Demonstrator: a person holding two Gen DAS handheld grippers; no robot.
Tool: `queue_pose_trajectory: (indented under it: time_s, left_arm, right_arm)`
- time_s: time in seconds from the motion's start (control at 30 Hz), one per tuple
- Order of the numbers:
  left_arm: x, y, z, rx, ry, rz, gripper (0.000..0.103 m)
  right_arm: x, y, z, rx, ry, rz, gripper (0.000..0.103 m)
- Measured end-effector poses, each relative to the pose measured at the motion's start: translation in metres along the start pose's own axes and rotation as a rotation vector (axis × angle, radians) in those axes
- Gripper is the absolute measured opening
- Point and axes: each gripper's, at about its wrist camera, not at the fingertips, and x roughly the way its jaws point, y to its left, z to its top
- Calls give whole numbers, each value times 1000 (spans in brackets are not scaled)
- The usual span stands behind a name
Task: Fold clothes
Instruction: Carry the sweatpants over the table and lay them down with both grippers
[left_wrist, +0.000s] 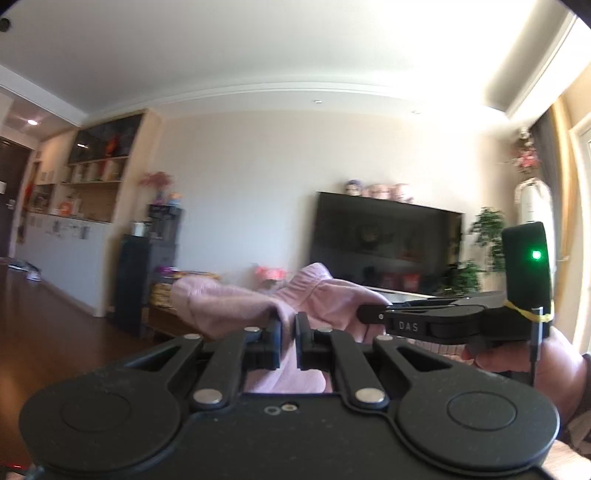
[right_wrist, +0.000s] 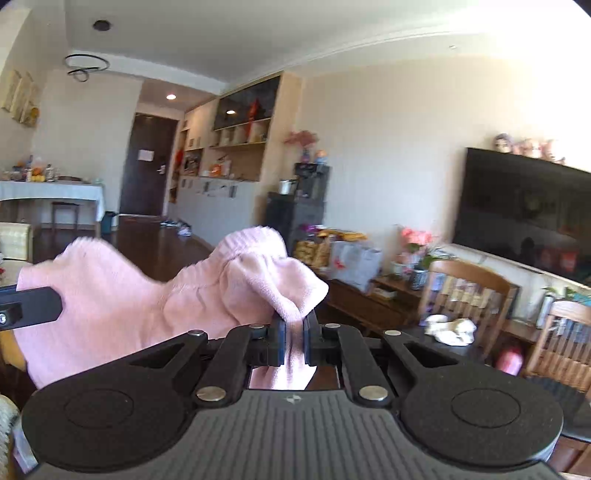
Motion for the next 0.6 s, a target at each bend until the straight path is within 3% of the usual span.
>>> queue_pose_trajectory:
  time_s: [0.17, 0.33, 0.6]
  left_arm:
    - [2, -79, -15, 19, 20, -129, 103]
    - [-1, -159, -51, 36, 78, -280, 103]
    - [7, -270, -151, 95, 270, -479, 103]
  right_arm:
    - [-43, -78, -16, 37, 24, -88, 8]
    - [-93, -161, -49, 119, 30, -181, 8]
    - [-159, -262, -141, 243, 138, -276, 8]
